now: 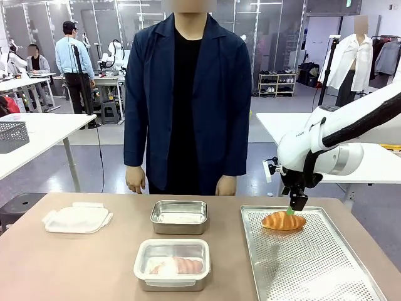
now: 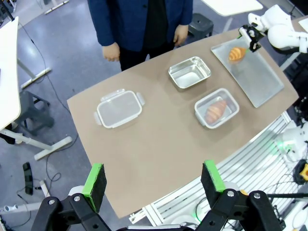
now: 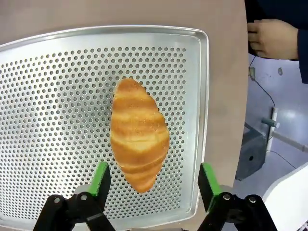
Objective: Place the bread into the airtight container.
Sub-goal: Pick up a Butter Roll and place it into an empty Airtight Container.
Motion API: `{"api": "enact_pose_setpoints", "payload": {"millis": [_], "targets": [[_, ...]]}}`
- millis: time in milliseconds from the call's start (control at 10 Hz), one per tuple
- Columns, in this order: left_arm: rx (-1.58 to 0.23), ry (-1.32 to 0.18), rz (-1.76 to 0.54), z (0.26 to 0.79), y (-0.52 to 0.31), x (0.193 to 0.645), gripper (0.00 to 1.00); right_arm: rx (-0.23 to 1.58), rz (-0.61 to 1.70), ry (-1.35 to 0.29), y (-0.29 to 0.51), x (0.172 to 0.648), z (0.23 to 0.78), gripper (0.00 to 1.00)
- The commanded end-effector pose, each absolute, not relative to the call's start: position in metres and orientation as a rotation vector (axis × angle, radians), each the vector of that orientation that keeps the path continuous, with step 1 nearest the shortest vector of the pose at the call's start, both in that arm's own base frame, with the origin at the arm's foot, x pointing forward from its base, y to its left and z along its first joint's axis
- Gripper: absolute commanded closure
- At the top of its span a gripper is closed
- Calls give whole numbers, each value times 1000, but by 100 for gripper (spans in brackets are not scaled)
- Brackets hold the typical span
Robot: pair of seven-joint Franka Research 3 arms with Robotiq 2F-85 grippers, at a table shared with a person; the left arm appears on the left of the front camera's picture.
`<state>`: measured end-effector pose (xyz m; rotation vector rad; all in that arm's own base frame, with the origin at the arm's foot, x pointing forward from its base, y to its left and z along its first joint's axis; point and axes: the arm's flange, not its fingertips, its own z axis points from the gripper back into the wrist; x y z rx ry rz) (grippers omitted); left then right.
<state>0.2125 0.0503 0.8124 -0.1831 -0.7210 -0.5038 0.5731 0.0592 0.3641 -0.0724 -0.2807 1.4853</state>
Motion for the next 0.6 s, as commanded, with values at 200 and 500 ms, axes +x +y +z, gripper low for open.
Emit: {"api": "enact_pose_setpoints", "payload": {"millis": [200,500], "targets": [[-177,-720,-513,813,50,212,0,-73,1472,-244,56,579,351,9],[-177,-720,-513,813,50,212,0,-76,1440,-181,59,587,326,9]]}}
